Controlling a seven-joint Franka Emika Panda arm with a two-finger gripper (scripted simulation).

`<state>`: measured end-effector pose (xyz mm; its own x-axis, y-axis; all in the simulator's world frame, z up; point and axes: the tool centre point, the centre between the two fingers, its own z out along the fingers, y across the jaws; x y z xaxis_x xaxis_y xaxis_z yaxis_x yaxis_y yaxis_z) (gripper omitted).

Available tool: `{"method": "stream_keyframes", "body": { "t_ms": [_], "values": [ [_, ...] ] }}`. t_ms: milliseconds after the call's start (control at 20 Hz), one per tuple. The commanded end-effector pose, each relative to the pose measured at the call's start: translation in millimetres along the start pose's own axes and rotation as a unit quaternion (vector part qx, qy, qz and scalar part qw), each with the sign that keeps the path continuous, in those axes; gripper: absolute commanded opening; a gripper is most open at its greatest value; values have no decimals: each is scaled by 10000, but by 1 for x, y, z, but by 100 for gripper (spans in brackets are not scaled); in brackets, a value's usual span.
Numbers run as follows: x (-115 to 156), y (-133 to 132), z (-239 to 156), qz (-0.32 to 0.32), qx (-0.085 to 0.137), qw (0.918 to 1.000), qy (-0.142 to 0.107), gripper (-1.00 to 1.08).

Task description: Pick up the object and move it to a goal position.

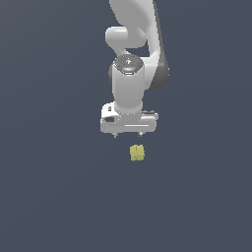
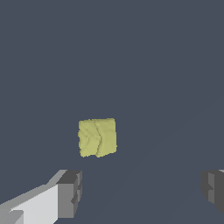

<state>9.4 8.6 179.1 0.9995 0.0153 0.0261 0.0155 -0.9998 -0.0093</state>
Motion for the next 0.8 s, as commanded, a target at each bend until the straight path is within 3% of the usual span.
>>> {"method": "stream_keyframes", "body": {
  "t_ms": [0,750],
  "values": [
    [0,0,0,0,0,10000,0,100],
    [3,15,-4,23,-21,10000,-6,100]
  ]
}}
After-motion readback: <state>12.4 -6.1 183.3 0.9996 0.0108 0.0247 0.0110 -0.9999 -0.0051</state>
